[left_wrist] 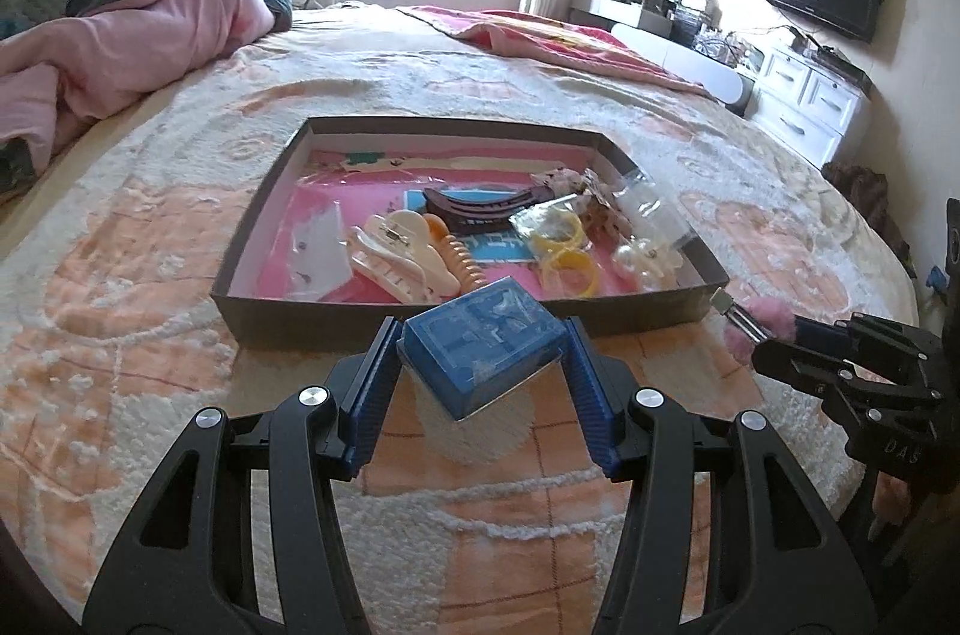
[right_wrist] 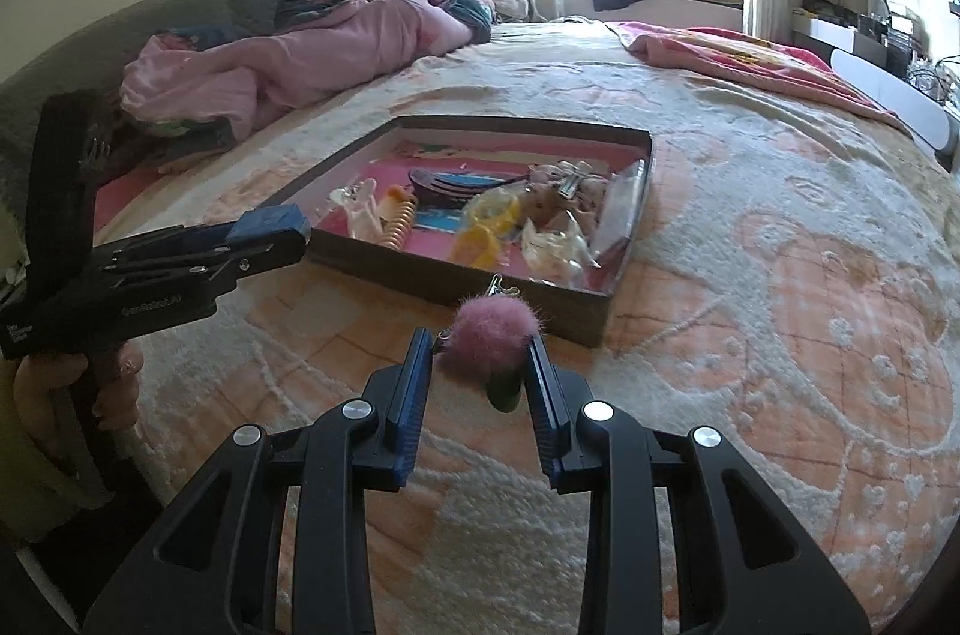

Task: Organize jewelry
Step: 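Lower the blue box and pink pompom into the tray and open both tools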

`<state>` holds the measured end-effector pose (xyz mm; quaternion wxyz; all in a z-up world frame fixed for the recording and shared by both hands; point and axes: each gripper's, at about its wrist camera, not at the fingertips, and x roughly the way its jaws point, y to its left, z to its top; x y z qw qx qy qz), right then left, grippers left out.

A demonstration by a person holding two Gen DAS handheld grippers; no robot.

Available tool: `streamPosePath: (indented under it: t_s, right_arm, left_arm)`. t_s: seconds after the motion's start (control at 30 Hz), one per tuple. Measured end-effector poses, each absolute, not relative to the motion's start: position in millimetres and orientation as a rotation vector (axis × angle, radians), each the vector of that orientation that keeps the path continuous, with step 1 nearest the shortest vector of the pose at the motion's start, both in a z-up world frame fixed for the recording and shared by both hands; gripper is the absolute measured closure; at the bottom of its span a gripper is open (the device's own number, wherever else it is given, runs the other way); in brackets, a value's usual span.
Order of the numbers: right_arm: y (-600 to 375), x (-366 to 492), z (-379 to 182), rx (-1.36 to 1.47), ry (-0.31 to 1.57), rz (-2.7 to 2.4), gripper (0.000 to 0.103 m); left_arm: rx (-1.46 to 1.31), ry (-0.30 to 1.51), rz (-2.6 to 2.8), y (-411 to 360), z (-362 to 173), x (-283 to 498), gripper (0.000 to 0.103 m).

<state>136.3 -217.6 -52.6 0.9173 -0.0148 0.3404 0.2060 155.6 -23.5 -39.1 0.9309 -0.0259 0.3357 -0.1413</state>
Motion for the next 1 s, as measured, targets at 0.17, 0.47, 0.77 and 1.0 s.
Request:
streamPosePath:
  t_s: [0.17,0.47,0.77,1.0]
  right_arm:
    - [-206.3,144.8,-49.8,-0.038,0.687,0.443,0.073]
    - [-199.0,169.1,-45.8,-0.04,0.657,0.44,0.073]
    - [-200.2,191.4,-45.3,-0.048,0.643,0.411,0.074]
    - [-202.1,208.4,-47.5,-0.06,0.638,0.385,0.073]
  left_arm:
    - [-0.061,0.671,-0.259,-12.6,-35.6,161.1,0.058]
    - [-0.092,0.655,-0.204,7.7,-30.9,174.6,0.058]
    - [-0.106,0.65,-0.163,22.7,-27.7,196.4,0.058]
    - [-0.091,0.652,-0.142,23.4,-31.1,215.9,0.058]
